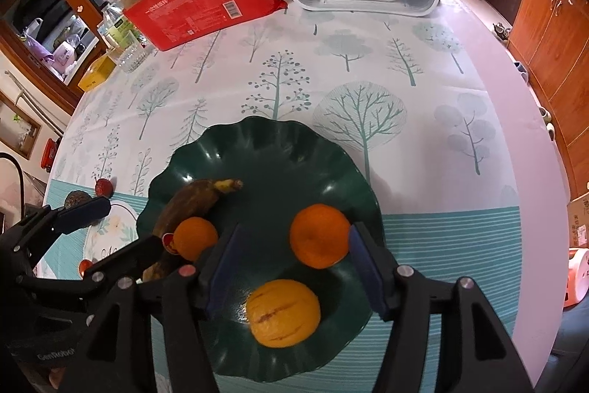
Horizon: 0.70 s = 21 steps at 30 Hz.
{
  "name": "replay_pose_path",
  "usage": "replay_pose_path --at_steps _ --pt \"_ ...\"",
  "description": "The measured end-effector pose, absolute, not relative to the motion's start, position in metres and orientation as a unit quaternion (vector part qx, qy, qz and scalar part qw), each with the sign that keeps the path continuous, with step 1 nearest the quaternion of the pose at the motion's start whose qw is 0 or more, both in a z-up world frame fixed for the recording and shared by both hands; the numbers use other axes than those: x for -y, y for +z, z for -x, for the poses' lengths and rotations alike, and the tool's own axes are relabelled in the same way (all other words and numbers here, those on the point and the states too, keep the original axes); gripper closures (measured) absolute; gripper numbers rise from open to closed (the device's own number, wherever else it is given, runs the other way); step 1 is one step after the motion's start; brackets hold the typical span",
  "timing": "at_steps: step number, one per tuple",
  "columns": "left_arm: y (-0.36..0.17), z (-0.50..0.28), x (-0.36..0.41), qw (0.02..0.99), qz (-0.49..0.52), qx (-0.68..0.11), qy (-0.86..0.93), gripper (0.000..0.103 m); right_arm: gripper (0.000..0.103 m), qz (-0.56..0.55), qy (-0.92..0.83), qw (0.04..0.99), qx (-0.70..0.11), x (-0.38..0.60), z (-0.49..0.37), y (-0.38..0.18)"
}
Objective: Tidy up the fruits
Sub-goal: 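Open the left tool releasing the small orange while the right tool releases the large orange, then withdraw both tools from the green plate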
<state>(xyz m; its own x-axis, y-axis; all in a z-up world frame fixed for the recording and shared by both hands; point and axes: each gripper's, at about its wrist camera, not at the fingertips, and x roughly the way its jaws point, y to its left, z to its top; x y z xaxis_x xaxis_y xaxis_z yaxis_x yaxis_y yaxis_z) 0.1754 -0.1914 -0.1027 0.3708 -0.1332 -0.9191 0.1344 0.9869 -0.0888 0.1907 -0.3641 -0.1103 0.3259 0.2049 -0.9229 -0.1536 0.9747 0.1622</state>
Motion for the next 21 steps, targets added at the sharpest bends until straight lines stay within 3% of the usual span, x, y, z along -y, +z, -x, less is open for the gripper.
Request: replay_pose_path --at_steps 21 --pt "-0.052 -0.114 0.131 0.857 -0.045 -0.506 -0.089 0.022 0.043 -0.004 0.084 0.837 -0.541 0.306 -0.128 -0.065"
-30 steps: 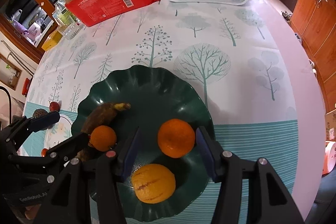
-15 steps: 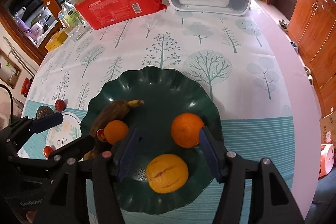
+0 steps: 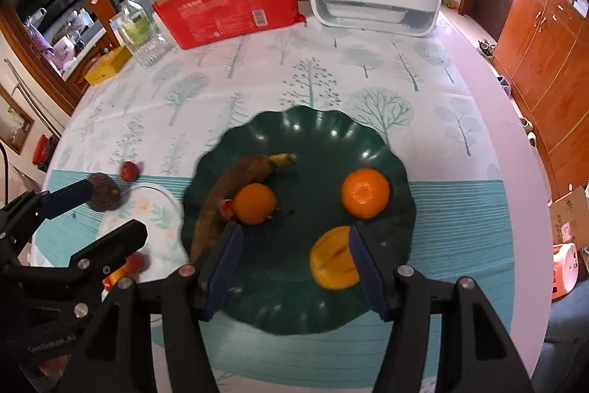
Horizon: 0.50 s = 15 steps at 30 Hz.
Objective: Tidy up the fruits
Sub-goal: 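Withdraw both tools from the green plate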
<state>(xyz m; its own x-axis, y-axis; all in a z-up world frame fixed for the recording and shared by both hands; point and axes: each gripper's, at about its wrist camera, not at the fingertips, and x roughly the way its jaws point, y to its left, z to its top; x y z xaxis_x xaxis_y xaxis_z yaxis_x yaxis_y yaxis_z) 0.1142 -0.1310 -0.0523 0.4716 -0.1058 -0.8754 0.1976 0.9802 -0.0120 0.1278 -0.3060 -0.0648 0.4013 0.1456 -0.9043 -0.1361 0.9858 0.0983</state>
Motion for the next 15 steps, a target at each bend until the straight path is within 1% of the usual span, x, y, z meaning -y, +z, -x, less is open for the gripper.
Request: replay_pose_path --at_steps 3,8,11,15 --pt "-0.041 -0.108 0.119 0.855 -0.058 -0.508 -0.086 0.021 0.043 -0.008 0.085 0.845 -0.528 0.294 -0.119 -0.05" --pt "-0.02 -0.094 0.085 0.863 -0.046 -0.497 -0.083 0.021 0.042 -0.021 0.091 0.856 -0.508 0.269 -0.104 -0.023" --pt "-0.009 -0.086 0.066 0.871 -0.043 -0.485 -0.074 0.016 0.041 -0.017 0.091 0.86 -0.502 0.253 -0.098 -0.014" --pt "0.003 -0.075 0.043 0.877 -0.034 -0.474 -0.071 0.013 0.036 -0.009 0.099 0.868 -0.487 0.229 -0.088 -0.001"
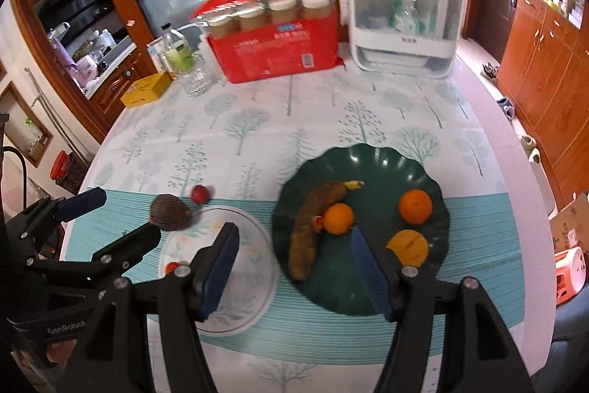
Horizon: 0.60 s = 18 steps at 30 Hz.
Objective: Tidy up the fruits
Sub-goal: 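Withdraw both tools from the green plate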
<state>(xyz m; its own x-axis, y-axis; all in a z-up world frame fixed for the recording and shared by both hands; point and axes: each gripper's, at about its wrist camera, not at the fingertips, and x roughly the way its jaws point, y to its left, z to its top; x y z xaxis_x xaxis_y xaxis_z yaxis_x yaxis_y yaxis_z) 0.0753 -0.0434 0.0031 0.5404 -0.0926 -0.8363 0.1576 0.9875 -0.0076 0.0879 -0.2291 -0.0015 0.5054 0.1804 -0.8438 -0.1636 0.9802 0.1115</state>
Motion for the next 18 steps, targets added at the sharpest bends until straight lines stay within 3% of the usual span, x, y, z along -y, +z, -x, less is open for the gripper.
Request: replay_pose_path --at_steps 8,18 --pt "0.003 -0.06 0.001 0.88 -0.029 -0.471 -0.058 0.011 0.032 0.013 0.114 0.868 -0.483 0.187 -0.072 -0.004" --pt "-0.054 -0.048 -0.036 0.86 -0.017 -0.506 -0.066 0.011 0.032 0.023 0.118 0.846 -0.52 0.152 -0.06 -0.057"
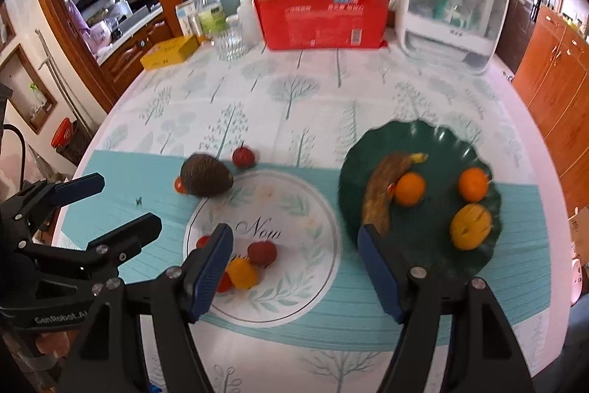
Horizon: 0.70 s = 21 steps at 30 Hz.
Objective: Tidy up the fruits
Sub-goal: 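Withdraw both tools from the green plate, then reach the left tool toward a red tomato while the right tool reaches toward a small orange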
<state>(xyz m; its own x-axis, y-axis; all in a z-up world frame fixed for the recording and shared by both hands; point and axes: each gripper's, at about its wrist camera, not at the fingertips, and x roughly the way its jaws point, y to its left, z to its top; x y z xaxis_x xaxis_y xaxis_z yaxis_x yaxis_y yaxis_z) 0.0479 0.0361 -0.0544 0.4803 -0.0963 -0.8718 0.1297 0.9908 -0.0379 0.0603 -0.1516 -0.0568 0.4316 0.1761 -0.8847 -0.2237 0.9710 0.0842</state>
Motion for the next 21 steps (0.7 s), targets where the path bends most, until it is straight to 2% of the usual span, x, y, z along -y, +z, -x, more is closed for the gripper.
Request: replay_pose_path --at_steps 5,13,21 --pt "-0.085 -0.051 -0.051 0.848 -0.016 -0.526 -0.068 0.012 0.033 0.014 0.126 0.827 -0.547 0.141 -0.056 -0.091" --pt "-0.117 -0.058 -0.066 0.833 -0.022 -0.548 -0.073 0.026 0.046 -0.011 0.136 0.791 -0.596 0.127 -0.055 -0.141" --pt "-0.13 -0.061 -0.077 0.826 -0.009 -0.56 -0.066 0.026 0.051 -0.056 0.148 0.762 -0.628 0.121 -0.063 -0.168"
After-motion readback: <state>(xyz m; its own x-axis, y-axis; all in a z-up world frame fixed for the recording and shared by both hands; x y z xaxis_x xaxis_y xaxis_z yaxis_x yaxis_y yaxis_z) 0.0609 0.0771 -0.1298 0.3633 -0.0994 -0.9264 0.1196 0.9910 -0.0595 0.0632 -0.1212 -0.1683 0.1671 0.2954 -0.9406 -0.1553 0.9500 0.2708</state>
